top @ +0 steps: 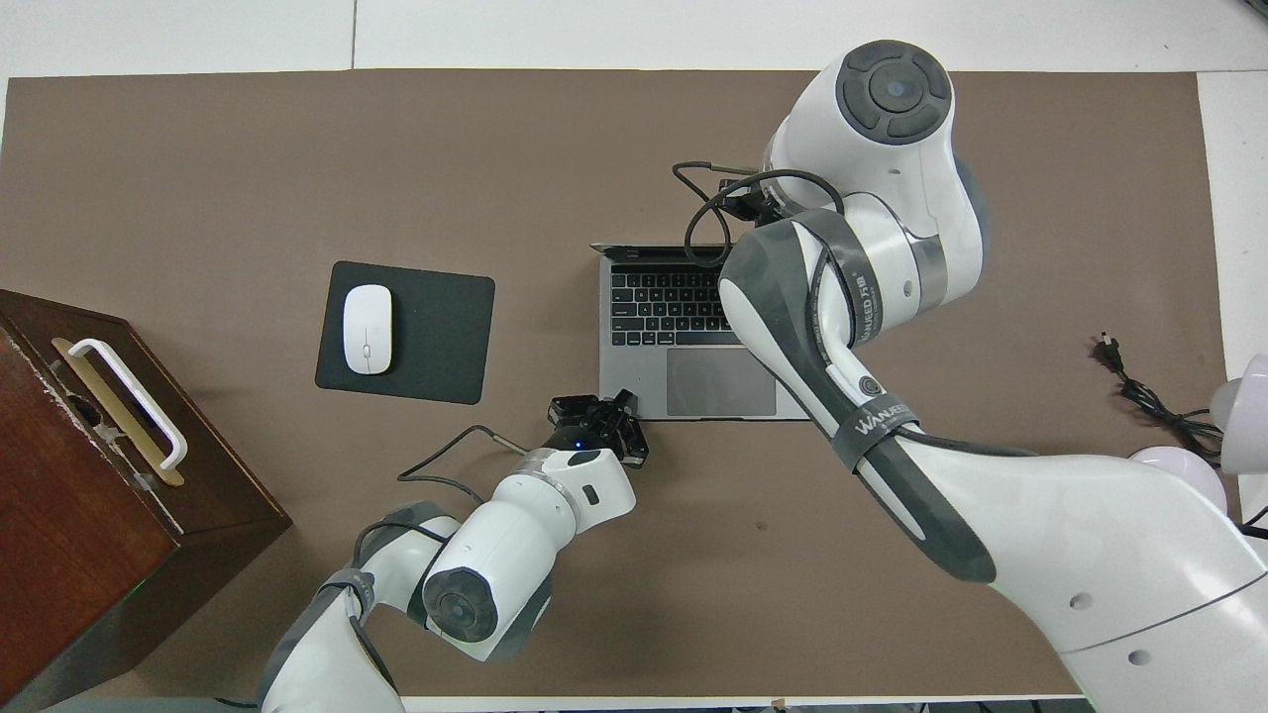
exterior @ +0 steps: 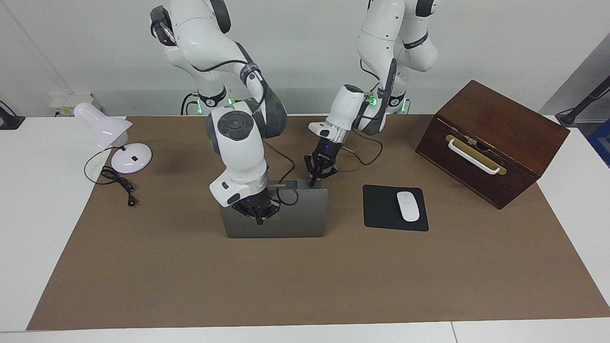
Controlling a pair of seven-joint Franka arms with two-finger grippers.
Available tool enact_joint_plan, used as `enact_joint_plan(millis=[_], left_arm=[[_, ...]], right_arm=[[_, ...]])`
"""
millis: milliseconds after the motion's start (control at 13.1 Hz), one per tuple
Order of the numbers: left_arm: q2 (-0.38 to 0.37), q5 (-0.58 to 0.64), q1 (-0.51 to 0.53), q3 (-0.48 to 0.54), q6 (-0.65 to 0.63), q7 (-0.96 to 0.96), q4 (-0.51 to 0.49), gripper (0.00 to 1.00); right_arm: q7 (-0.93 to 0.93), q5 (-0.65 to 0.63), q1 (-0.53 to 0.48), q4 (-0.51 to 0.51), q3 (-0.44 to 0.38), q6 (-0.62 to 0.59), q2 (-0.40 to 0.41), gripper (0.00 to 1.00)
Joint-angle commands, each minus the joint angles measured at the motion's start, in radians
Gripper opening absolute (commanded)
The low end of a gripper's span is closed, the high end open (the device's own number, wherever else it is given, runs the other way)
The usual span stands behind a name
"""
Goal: Close laptop with both arms
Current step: 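Push the laptop lid down with the right gripper toward the keyboard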
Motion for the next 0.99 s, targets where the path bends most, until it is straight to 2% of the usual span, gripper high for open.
enact_joint_plan(millis=[0, 611, 916], left_arm=[[0.037, 0.000, 0.014, 0.013, 0.018, 0.035, 0.000, 0.00], [0.037, 0.003, 0.042, 0.013, 0.016, 0.064, -0.013, 0.00], [0.037, 0.003, 0.042, 0.013, 0.016, 0.064, -0.015, 0.00]], right_arm=[[0.011, 0.052, -0.008, -0.118, 0.007, -0.005, -0.072, 0.00], [-0.040, 0.101, -0.012, -0.292, 0.020, -0.005, -0.139, 0.00], [-0.049, 0.101, -0.018, -0.318, 0.020, 0.013, -0.149, 0.00]])
